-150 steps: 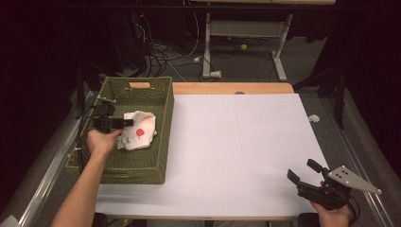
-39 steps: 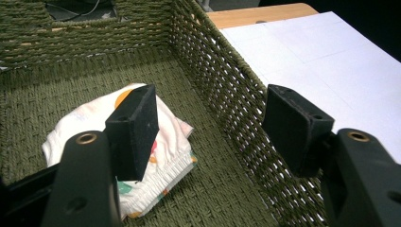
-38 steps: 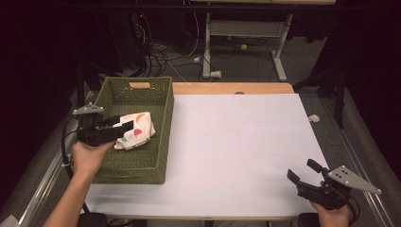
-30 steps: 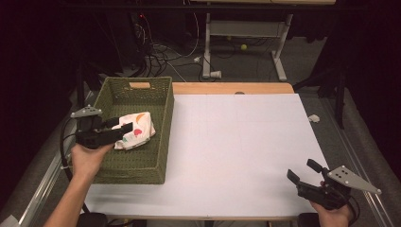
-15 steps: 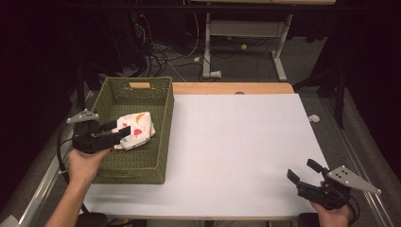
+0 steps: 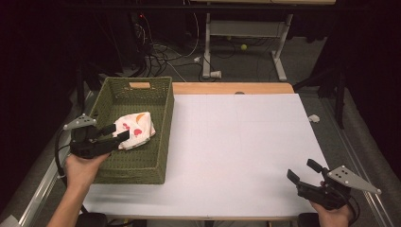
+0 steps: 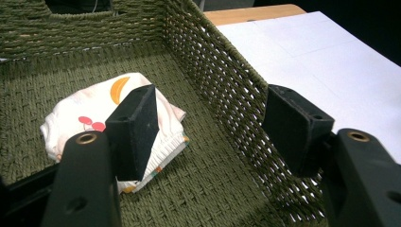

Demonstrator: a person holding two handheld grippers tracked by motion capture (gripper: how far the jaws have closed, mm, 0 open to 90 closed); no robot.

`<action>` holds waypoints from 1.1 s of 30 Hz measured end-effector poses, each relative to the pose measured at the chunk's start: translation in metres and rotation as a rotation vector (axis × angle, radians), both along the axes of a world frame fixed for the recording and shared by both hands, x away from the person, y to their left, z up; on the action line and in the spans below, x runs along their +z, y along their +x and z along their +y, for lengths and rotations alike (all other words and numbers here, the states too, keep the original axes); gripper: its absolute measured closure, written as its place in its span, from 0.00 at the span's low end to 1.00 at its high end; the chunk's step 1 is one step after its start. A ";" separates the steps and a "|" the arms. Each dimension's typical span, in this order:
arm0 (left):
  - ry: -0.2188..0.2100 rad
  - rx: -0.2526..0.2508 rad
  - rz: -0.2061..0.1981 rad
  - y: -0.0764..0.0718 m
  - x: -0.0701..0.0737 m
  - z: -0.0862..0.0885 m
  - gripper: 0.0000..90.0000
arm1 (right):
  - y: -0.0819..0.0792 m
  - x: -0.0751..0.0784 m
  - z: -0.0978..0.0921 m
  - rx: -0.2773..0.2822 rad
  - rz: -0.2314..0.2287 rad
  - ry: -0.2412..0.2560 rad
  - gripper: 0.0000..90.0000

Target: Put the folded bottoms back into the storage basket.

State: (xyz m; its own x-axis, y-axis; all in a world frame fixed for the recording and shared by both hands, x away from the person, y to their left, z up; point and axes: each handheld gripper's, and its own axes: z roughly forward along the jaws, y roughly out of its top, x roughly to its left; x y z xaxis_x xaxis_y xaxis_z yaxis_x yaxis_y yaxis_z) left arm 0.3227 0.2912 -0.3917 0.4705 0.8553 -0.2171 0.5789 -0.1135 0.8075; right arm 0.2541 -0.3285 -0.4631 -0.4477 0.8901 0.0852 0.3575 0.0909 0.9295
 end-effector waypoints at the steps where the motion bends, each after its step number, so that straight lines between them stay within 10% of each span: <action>1: -0.001 0.000 0.000 -0.001 0.000 0.000 0.39 | 0.000 0.000 0.000 0.000 0.000 0.000 0.19; 33: -0.032 0.001 -0.016 -0.023 -0.013 0.002 0.39 | 0.000 0.000 0.000 -0.002 0.001 -0.001 0.19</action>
